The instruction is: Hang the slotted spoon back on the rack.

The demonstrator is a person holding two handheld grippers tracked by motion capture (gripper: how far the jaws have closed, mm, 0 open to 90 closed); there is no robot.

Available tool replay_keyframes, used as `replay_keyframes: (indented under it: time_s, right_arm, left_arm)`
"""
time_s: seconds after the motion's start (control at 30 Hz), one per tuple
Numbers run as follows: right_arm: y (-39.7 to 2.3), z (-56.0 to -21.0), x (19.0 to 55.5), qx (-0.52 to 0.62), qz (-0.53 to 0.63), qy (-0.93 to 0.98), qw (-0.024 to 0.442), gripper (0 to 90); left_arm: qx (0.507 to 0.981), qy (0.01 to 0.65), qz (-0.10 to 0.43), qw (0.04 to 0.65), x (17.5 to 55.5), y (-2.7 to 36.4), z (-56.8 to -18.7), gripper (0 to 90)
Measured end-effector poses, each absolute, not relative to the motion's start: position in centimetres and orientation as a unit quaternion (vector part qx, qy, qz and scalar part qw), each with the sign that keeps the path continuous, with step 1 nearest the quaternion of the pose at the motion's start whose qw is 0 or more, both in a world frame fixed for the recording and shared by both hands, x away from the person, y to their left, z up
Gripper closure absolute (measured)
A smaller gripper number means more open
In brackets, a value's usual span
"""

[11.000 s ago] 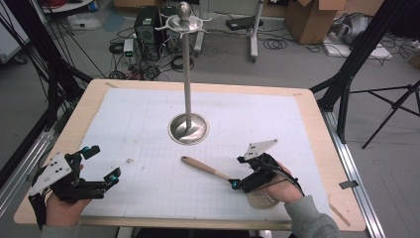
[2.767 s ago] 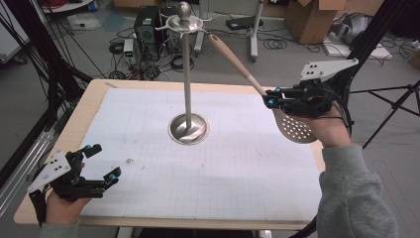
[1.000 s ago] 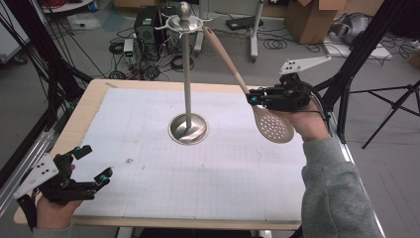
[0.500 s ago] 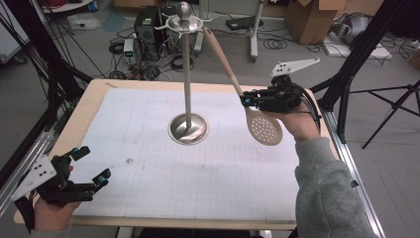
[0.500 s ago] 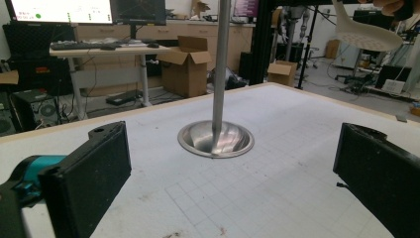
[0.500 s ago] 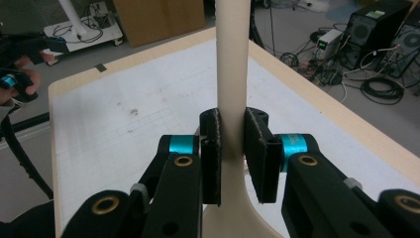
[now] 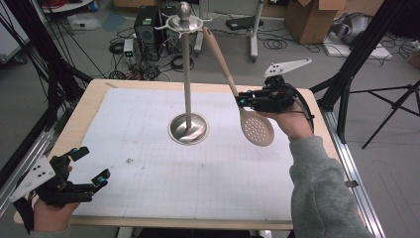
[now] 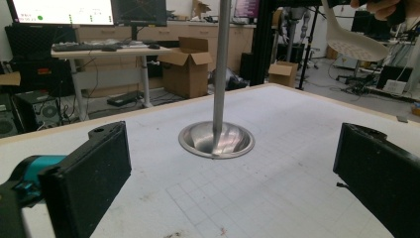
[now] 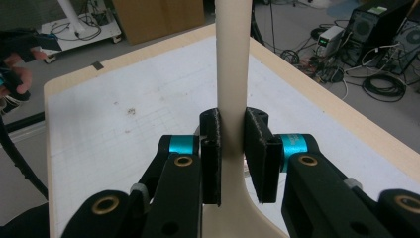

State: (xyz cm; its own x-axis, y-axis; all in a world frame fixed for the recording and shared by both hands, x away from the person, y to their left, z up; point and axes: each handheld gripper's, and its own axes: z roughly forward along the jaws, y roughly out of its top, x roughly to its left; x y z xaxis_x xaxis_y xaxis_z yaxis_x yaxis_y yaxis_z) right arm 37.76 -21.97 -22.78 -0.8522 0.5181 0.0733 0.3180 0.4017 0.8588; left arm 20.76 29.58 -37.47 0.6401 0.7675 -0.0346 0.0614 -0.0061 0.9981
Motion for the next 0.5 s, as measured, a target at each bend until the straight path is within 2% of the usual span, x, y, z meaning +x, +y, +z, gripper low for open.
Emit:
replay_keyframes:
  time_s: [0.5]
  right_arm:
    - [-20.8, -23.4, 38.3, 0.257, 0.475, 0.836, 0.097, 78.4]
  left_arm:
    - [0.65, 0.319, 0.28, 0.63, 20.6, 29.7, -37.5, 1.8]
